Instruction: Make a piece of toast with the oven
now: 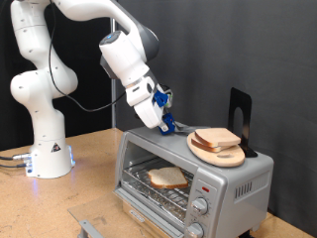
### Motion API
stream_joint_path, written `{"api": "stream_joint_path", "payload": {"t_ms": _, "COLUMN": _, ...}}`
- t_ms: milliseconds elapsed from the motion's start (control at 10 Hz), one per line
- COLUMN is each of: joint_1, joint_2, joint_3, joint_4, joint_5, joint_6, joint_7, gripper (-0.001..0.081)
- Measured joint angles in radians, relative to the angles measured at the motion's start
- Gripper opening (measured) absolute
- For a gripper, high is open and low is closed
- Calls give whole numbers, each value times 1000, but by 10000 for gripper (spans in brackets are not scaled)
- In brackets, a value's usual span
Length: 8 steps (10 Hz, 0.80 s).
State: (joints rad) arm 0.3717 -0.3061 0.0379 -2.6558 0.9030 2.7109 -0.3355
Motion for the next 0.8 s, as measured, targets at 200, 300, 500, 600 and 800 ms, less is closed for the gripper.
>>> {"api": "stream_joint_path", "payload": {"t_ms": 200, "joint_1": 0, "joint_2": 2, "joint_3": 1, "joint_4": 0, "joint_5": 0, "joint_6": 8, "joint_7": -2, "gripper": 710}}
{"api": "stream_joint_path", "payload": {"t_ms": 300, "joint_1": 0, "joint_2": 3, "joint_3": 4, "joint_4": 0, "joint_5": -9, "joint_6": 27, "joint_7": -1, "gripper": 788}}
{"api": "stream_joint_path", "payload": {"t_ms": 500, "joint_1": 0, "joint_2": 3, "joint_3": 7, "joint_4": 2, "joint_5": -7, "joint_6": 60, "joint_7": -8, "gripper": 802}}
{"api": "stream_joint_path", "payload": {"t_ms": 600, "joint_1": 0, "joint_2": -2, "joint_3": 3, "joint_4": 10, "joint_5": 14, "joint_6": 62, "joint_7": -27, "gripper": 802}}
{"api": "stream_joint_path", "payload": {"t_ms": 800, "joint_1": 1, "joint_2": -31, "joint_3": -14, "joint_4": 28, "joint_5": 55, "joint_6": 39, "joint_7": -54, "gripper": 801}}
